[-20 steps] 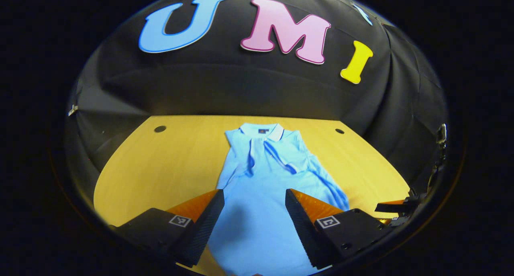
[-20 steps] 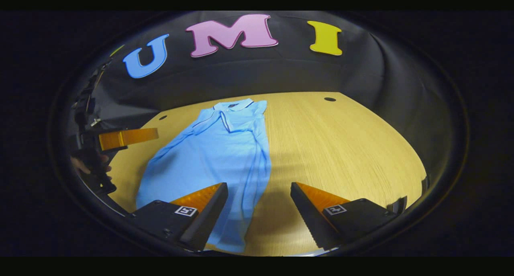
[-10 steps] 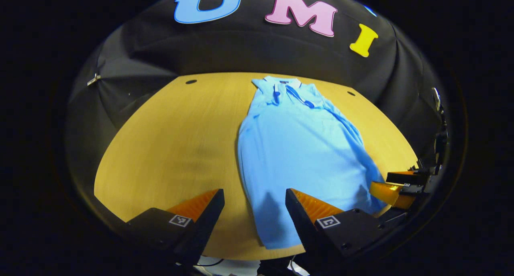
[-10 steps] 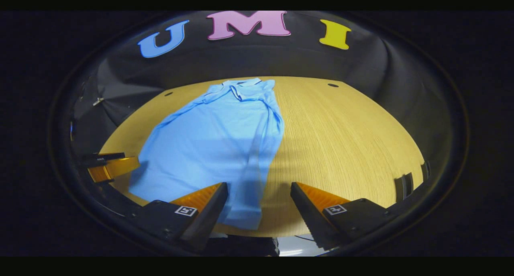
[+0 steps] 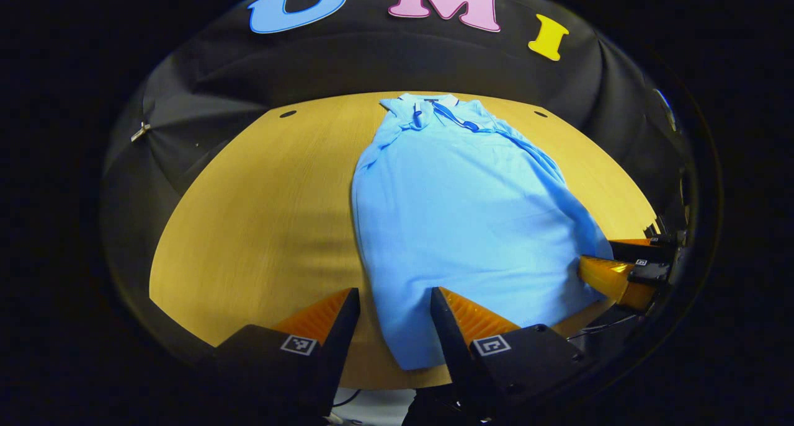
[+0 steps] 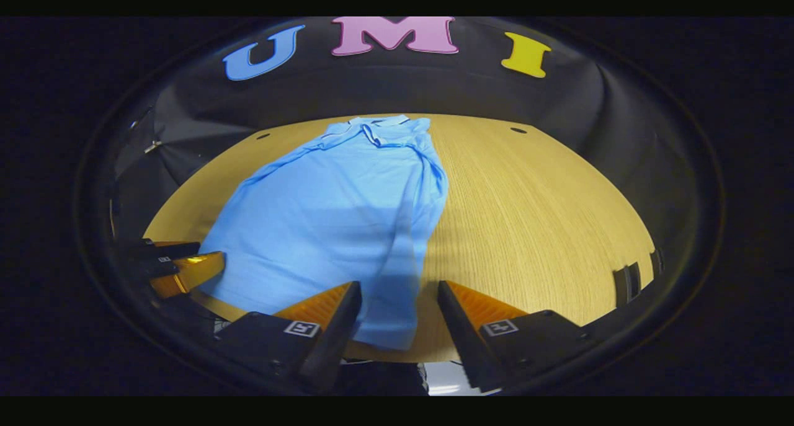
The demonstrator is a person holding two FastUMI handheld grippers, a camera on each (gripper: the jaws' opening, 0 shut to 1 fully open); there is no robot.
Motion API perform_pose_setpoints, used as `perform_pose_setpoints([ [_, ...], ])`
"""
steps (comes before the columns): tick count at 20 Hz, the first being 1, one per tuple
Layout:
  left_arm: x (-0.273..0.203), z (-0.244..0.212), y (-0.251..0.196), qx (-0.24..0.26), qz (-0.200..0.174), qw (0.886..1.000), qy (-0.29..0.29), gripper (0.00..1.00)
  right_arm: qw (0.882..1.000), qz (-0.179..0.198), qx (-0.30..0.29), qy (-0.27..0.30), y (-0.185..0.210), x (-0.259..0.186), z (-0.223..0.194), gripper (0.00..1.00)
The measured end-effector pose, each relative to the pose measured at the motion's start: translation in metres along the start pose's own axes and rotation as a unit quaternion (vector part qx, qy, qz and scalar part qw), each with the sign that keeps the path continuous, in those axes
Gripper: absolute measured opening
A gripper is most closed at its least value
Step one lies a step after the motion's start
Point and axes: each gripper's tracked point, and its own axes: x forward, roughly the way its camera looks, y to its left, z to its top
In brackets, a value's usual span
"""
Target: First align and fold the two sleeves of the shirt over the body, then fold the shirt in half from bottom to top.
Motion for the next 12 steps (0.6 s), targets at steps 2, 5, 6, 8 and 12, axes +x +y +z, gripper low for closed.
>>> perform_pose_setpoints([
  [2, 0.001, 0.002, -0.007, 0.001, -0.008, 1.000, 0.005, 0.50, 1.000, 0.003, 0.005, 0.007, 0.003, 0.002, 0.002, 0.55],
  [5, 0.004, 0.008, -0.015, -0.008, -0.018, 1.000, 0.008, 0.09, 1.000, 0.017, 0.009, 0.020, 0.011, 0.005, 0.005, 0.17],
  [6, 0.005, 0.010, -0.018, -0.015, -0.024, 1.000, 0.012, 0.08, 0.999, 0.025, 0.002, 0.021, 0.013, 0.005, 0.005, 0.10],
  [8, 0.005, 0.011, -0.019, -0.031, -0.033, 0.999, 0.022, 0.07, 0.999, 0.039, 0.008, 0.028, 0.012, 0.003, 0.006, 0.09],
  [12, -0.001, 0.020, -0.018, -0.050, -0.043, 0.997, 0.043, 0.06, 0.998, 0.050, 0.007, 0.034, 0.010, 0.002, 0.021, 0.11],
])
